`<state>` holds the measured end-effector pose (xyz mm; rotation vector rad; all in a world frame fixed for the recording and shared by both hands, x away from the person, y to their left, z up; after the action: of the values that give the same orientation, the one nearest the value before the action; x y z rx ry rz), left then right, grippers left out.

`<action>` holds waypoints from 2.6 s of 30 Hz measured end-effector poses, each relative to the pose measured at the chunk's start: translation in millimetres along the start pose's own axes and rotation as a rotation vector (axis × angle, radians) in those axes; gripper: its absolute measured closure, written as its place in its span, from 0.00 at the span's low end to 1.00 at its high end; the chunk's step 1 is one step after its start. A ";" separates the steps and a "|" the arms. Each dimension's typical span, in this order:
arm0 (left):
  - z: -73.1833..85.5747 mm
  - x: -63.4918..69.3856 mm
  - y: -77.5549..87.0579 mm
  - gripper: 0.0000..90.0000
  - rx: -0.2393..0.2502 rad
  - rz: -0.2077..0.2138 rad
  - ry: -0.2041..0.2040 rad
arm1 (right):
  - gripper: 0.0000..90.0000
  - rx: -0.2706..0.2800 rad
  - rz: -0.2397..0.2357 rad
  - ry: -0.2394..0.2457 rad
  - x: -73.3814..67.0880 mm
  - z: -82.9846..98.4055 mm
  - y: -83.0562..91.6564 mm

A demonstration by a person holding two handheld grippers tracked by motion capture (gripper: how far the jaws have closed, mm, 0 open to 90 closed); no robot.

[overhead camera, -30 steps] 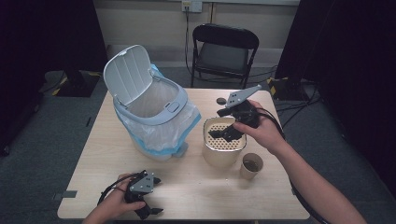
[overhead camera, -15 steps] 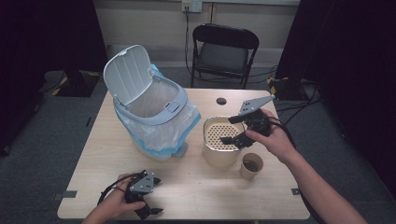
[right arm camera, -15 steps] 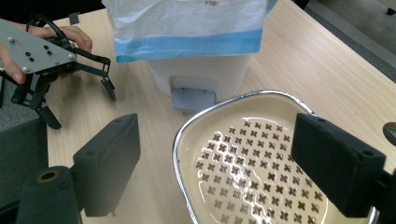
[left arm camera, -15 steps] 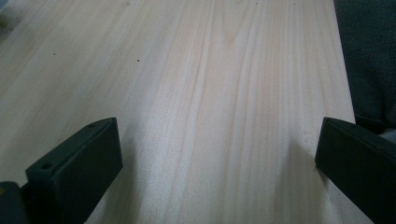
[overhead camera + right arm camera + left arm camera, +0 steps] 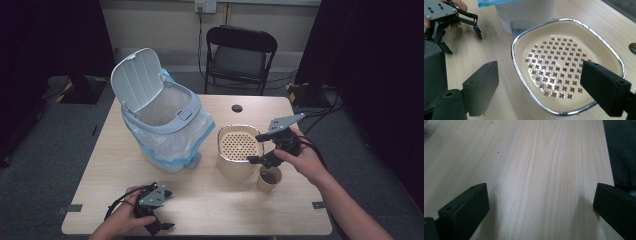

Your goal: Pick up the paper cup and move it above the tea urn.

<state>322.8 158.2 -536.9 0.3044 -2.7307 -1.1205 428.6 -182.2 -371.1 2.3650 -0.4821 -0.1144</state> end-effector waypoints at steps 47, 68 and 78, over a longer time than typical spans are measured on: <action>-0.1 0.3 -0.7 0.00 0.013 0.000 0.005 | 0.16 0.021 0.054 -0.115 -0.8 94.6 40.6; -0.1 0.3 -0.6 0.00 0.013 0.000 0.005 | 0.16 0.023 0.062 -0.150 -11.1 137.0 45.4; -0.1 0.3 -0.6 0.00 0.013 0.000 0.005 | 0.16 0.025 0.073 -0.163 -13.3 155.1 36.7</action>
<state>322.6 157.6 -537.2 0.3088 -2.7344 -1.1015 371.8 -300.4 -462.8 2.3700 -0.6509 -0.2700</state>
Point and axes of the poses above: each handheld gripper's, and its own axes: y roughly backward along the jaws, z roughly out of its underside, x roughly to its right, the point moved 5 cm from there along -y, roughly forward along the jaws, and after that the axes turned 6 degrees about y, right-handed, at the moved point
